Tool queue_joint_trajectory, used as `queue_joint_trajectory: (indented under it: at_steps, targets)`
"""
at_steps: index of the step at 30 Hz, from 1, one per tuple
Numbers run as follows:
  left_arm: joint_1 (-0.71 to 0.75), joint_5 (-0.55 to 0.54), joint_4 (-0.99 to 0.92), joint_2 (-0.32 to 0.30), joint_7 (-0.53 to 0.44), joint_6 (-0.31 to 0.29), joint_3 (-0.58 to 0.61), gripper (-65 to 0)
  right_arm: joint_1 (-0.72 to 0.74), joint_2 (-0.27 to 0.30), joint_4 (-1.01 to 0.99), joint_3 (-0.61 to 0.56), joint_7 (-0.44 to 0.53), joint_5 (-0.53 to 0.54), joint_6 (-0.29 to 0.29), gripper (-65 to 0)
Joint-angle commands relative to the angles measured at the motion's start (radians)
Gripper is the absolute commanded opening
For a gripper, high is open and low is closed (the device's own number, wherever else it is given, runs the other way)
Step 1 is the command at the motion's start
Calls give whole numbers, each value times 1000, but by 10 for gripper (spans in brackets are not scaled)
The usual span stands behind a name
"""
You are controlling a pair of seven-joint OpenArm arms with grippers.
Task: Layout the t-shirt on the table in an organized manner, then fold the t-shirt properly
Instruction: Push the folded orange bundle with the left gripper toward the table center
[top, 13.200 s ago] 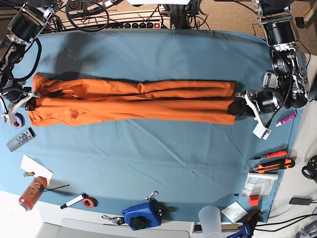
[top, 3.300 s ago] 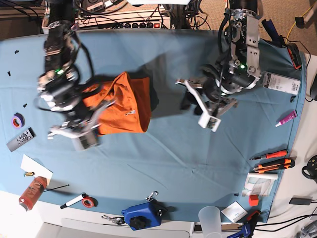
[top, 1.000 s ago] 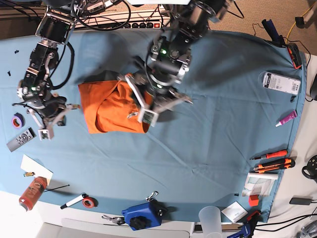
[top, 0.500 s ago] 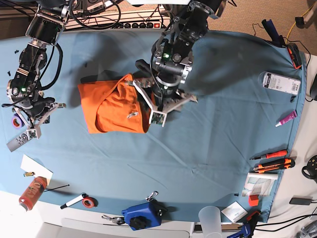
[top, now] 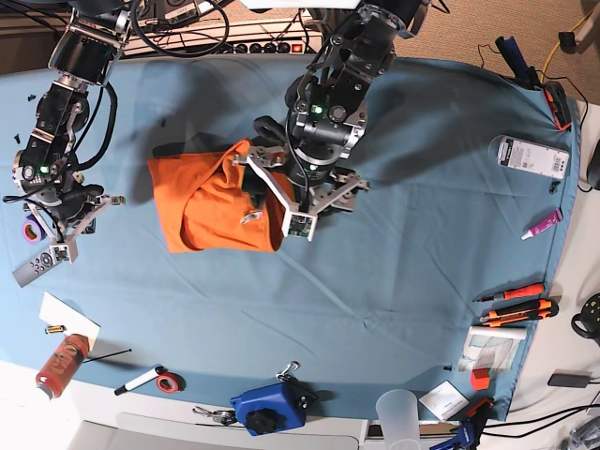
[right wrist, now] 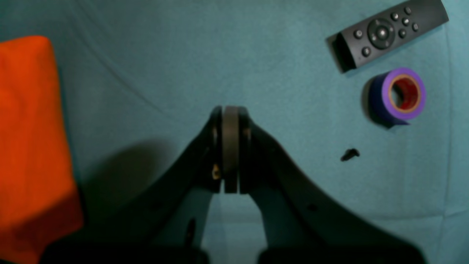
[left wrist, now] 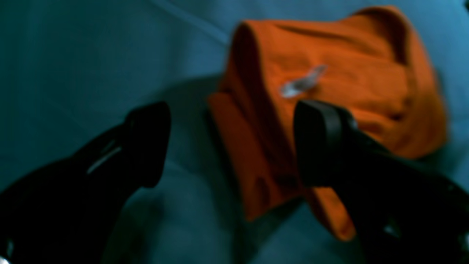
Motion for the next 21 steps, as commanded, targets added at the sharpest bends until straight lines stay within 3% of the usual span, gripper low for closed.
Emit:
queue_joint_trajectory:
  at_steps: [1,9,12,19,21]
  targets:
    - [-11,-13,8,25,-39,-2,3,-135,19,20,16,2,11,5,-4,-650]
    - [-45,-82,-140,25,-68,-1,0,-135,19,20,16,2,-4,5,-4,-650]
    - [-60,-138,-189,25,-67,27,-14,-135,19,20,16,2,-8,5,-4,-650]
    - [-58,-294,-274,25,-68,-39,-51,-142,19,20,16,2,-11,5,-4,-650]
    - [-58,-331,-288,25,-71,-65,-51,-183,19,20,16,2,-11,5,-4,-650]
